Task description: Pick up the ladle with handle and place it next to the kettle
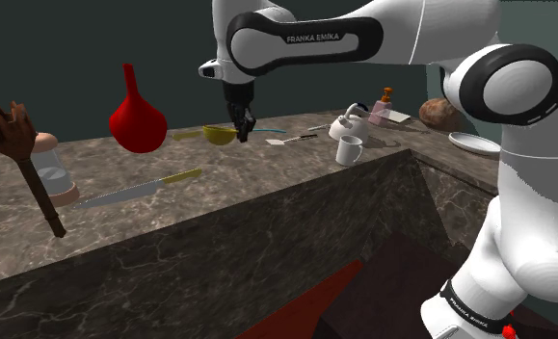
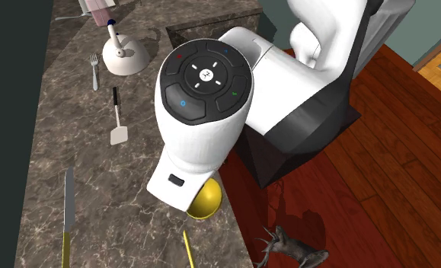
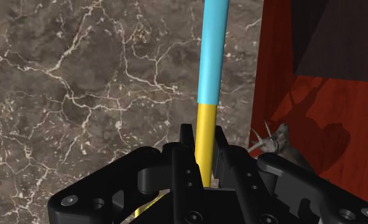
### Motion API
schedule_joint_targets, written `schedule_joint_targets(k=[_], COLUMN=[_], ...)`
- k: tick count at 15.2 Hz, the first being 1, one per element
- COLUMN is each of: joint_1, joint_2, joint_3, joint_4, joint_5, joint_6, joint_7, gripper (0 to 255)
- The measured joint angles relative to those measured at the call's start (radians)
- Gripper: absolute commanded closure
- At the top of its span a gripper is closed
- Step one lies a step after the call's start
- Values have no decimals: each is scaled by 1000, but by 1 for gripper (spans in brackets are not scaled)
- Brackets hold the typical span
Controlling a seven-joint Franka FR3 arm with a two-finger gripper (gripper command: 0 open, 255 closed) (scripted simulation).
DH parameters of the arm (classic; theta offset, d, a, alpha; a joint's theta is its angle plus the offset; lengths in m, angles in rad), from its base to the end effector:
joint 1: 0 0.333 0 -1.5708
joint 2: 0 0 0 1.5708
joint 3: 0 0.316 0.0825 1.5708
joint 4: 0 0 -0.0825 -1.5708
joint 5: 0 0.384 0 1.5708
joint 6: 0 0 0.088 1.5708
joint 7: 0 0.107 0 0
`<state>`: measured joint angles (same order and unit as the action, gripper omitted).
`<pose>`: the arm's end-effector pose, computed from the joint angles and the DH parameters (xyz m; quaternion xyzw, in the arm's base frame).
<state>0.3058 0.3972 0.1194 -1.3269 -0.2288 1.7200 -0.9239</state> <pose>0.6319 0.2472 0.5110 0.7700 0.6317 -0.0230 0.0870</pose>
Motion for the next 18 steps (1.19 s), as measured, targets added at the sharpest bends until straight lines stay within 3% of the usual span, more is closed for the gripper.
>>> schedule_joint_targets(k=[15, 17, 18], joint_1=[20, -2, -19], joint_2=[57, 33, -9], joint_3=[-1, -6, -9], joint_4=[289, 263, 195], joint_5=[-4, 1, 7], joint_6=[-229, -223, -195], joint_7=[-37, -62, -72], gripper=[255, 255, 255])
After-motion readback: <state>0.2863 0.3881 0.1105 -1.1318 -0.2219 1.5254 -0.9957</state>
